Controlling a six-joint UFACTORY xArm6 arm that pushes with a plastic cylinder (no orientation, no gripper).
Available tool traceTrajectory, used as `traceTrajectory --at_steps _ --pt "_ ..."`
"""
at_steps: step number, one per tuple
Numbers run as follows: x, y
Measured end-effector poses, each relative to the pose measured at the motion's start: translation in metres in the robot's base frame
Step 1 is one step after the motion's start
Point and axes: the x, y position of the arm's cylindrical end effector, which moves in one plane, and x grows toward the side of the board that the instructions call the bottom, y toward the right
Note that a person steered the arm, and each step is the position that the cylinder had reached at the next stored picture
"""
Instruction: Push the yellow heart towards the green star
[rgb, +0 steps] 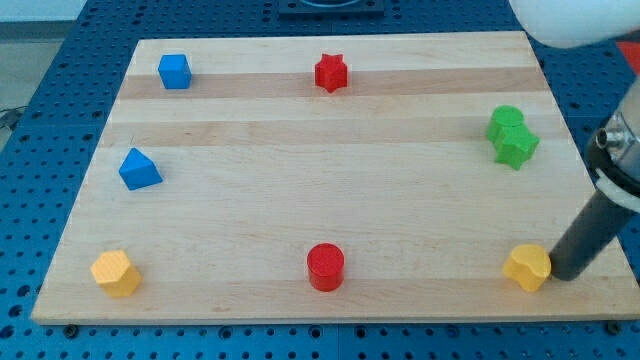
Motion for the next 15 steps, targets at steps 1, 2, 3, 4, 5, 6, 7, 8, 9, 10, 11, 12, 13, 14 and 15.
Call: traceTrajectory --at_steps 1,2,3,4,5,6,7,8,9,10,11,12,13,14,15 --pt "0.025 0.009" --pt "0.032 0.005" --pt "0.031 -0.021" --pt "0.03 -0.037" --pt "0.008 -0.035" --pt "-0.042 -0.019" --pt "-0.097 -0.001" --pt "-0.133 0.005" --pt "-0.129 0.006" --pt "-0.057 0.018" --pt "0.002 0.018" --pt "0.014 -0.011" --pt "0.0 -0.045" --pt "-0.033 -0.052" --pt "-0.065 -0.031"
